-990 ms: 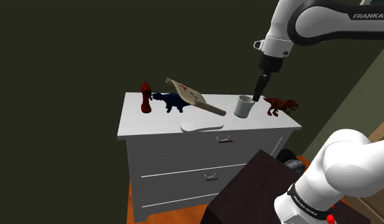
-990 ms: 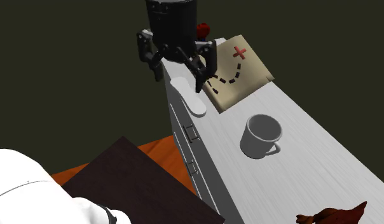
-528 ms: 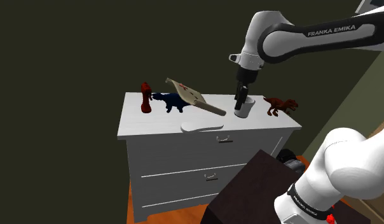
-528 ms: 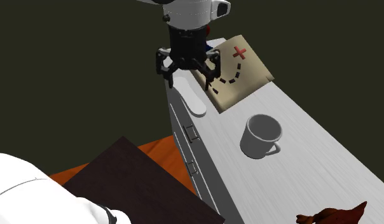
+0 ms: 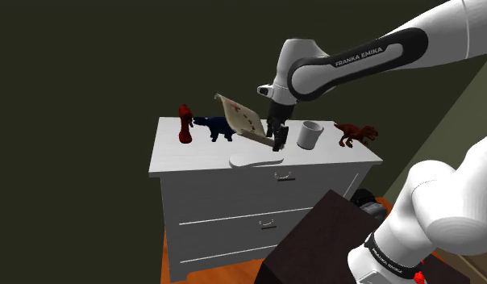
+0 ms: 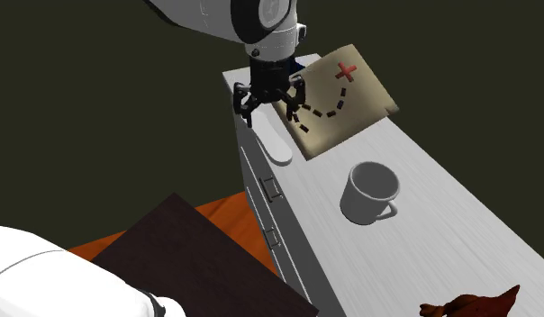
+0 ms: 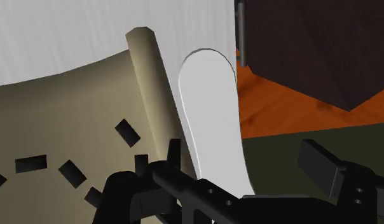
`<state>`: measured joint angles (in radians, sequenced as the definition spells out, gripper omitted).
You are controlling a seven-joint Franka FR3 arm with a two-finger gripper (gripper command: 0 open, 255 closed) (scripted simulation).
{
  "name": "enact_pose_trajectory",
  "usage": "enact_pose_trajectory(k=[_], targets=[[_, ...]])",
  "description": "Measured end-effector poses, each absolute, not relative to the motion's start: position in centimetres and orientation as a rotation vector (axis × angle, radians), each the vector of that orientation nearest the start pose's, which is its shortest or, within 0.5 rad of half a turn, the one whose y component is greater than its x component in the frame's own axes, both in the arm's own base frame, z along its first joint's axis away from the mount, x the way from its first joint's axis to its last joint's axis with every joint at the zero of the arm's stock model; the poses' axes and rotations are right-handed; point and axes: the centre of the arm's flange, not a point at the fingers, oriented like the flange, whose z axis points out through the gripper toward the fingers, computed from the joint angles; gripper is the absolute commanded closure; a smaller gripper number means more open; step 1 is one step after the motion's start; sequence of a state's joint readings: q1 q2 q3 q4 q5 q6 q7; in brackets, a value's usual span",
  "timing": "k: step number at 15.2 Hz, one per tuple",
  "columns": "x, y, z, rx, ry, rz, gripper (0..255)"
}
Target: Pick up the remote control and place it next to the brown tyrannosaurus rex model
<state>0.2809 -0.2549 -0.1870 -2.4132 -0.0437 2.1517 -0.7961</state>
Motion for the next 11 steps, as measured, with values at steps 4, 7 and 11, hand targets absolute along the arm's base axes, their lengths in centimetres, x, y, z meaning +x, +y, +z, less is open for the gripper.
enact_pose_trajectory(k=[4, 7, 11], targets=[[47.4, 6.7, 37.6, -2.676, -1.605, 0.002, 0], [47.5, 7.1, 36.0, -2.657, -1.635, 0.0, 0], [47.7, 7.0, 33.8, -2.653, -1.64, 0.0, 0]])
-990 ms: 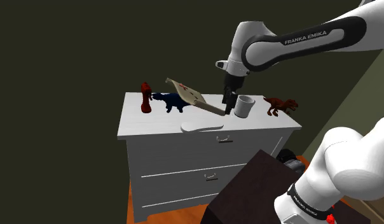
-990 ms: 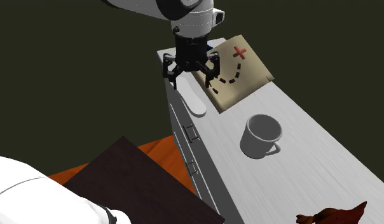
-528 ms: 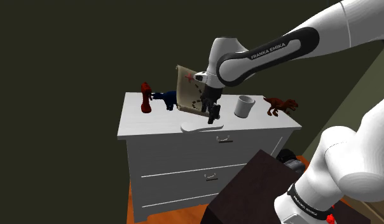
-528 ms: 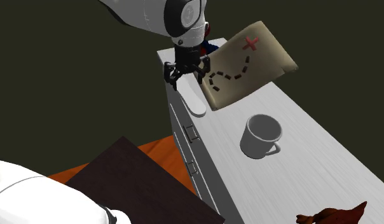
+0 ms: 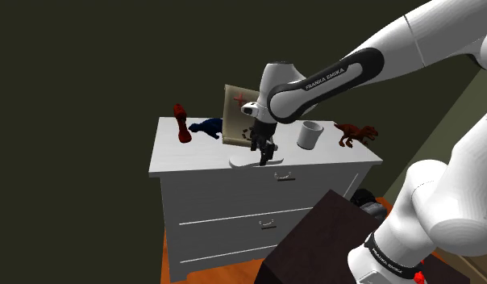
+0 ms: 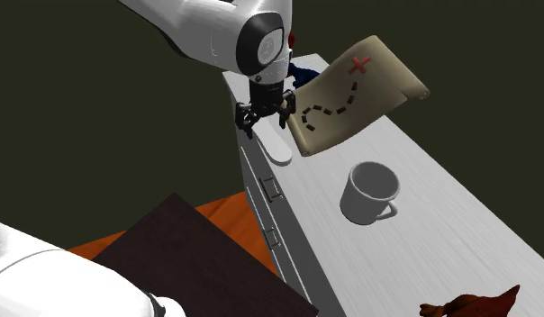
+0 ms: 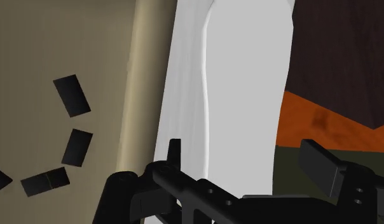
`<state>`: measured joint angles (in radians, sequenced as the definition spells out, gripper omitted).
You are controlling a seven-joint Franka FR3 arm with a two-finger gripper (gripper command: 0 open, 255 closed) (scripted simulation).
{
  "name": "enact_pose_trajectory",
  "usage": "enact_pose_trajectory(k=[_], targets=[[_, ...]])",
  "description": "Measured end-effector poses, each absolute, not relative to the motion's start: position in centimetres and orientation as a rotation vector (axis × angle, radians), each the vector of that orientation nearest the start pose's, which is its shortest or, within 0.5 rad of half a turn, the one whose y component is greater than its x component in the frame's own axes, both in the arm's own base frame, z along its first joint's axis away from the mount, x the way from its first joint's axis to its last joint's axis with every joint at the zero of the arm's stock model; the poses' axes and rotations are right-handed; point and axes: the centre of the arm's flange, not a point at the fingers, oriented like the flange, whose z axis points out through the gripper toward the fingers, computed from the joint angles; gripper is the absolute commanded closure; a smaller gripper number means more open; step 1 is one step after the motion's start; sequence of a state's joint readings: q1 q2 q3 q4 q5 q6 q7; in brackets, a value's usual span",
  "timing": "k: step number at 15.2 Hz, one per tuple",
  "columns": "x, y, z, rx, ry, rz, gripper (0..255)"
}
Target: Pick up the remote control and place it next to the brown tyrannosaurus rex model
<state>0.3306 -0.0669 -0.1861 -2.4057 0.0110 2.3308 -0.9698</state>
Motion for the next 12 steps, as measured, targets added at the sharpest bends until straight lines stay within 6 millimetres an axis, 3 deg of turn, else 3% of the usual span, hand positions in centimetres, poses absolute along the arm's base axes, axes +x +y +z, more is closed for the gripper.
enact_pose_trajectory(k=[7, 8, 12], targets=[[47.64, 7.12, 33.14, -2.654, -1.639, -0.001, 0], [47.64, 7.12, 33.14, -2.654, -1.639, -0.001, 255], [47.62, 7.13, 33.09, -2.654, -1.639, 0.001, 255]])
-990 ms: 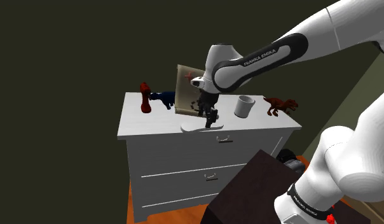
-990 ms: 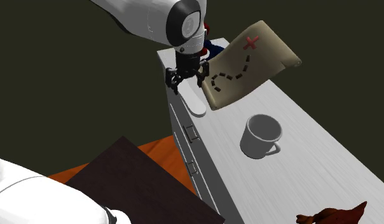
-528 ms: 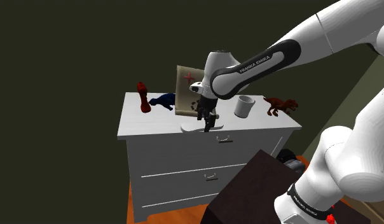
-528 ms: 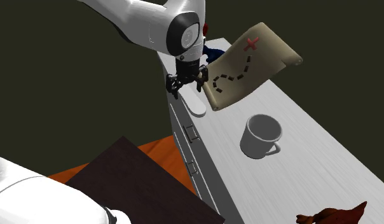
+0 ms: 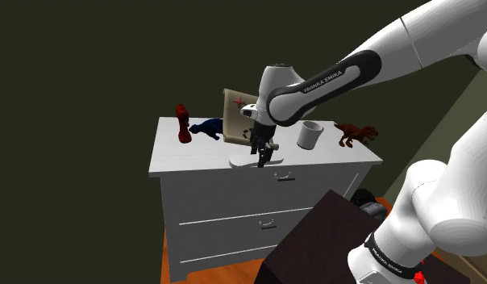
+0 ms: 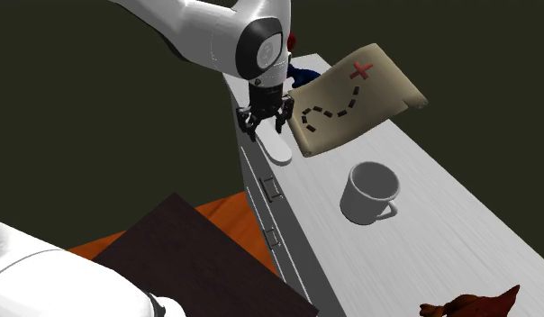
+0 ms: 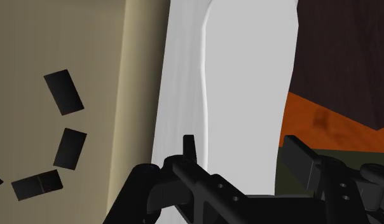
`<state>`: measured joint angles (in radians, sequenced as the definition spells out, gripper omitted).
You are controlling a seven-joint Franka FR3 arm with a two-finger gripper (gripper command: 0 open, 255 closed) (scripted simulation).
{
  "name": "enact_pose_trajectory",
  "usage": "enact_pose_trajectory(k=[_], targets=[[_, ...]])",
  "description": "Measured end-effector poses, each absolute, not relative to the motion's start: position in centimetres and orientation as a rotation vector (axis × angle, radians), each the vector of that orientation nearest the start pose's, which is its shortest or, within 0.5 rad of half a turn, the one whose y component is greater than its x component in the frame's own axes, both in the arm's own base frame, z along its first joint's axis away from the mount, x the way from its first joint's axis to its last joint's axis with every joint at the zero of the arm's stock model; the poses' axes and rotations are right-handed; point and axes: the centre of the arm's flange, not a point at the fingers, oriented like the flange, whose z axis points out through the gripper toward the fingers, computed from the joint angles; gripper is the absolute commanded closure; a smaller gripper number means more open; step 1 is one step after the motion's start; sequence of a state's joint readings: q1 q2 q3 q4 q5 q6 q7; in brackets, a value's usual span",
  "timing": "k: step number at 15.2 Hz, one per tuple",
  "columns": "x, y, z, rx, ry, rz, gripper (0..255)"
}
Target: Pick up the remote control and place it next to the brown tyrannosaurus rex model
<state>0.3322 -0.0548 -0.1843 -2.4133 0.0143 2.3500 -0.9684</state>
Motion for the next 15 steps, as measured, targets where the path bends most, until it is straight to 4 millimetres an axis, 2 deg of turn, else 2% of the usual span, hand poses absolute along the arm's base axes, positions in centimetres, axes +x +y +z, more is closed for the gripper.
enact_pose_trajectory(k=[7, 15], targets=[[47.6, 7.1, 33.3, -2.654, -1.639, 0.002, 255], [47.6, 7.0, 37.4, -2.654, -1.638, 0.002, 255]])
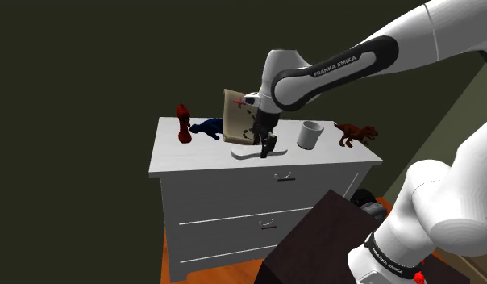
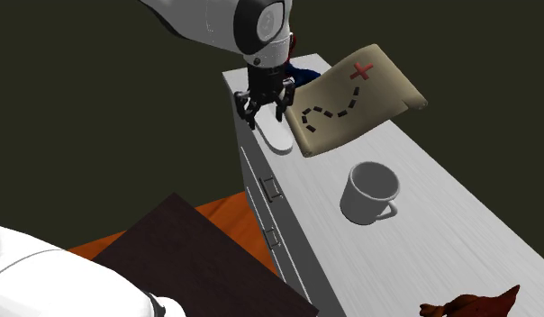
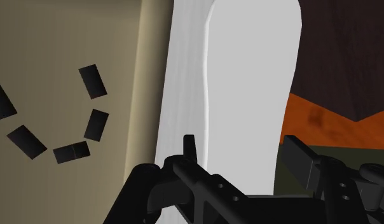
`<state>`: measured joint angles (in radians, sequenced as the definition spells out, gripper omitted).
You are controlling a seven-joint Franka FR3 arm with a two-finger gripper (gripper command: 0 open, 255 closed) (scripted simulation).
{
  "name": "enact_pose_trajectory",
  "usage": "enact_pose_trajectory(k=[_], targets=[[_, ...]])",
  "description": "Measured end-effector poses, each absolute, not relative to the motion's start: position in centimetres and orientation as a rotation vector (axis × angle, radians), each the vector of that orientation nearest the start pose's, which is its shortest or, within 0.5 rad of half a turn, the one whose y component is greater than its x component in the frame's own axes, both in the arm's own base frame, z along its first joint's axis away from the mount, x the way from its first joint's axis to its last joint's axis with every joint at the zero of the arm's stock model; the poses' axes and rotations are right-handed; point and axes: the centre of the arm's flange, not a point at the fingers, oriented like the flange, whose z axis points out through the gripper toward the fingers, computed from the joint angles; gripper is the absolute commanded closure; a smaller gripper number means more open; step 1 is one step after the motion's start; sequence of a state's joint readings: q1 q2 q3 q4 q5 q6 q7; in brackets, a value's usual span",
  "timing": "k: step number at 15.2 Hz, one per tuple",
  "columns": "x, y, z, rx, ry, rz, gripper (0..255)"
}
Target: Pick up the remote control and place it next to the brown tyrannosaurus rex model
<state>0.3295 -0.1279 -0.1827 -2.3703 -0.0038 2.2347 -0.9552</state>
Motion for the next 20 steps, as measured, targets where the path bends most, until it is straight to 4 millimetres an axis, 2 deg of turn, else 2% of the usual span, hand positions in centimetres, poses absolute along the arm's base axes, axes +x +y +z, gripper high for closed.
enact_pose_trajectory(k=[20], targets=[[47.7, 7.0, 47.9, -2.654, -1.638, 0.002, 255]])
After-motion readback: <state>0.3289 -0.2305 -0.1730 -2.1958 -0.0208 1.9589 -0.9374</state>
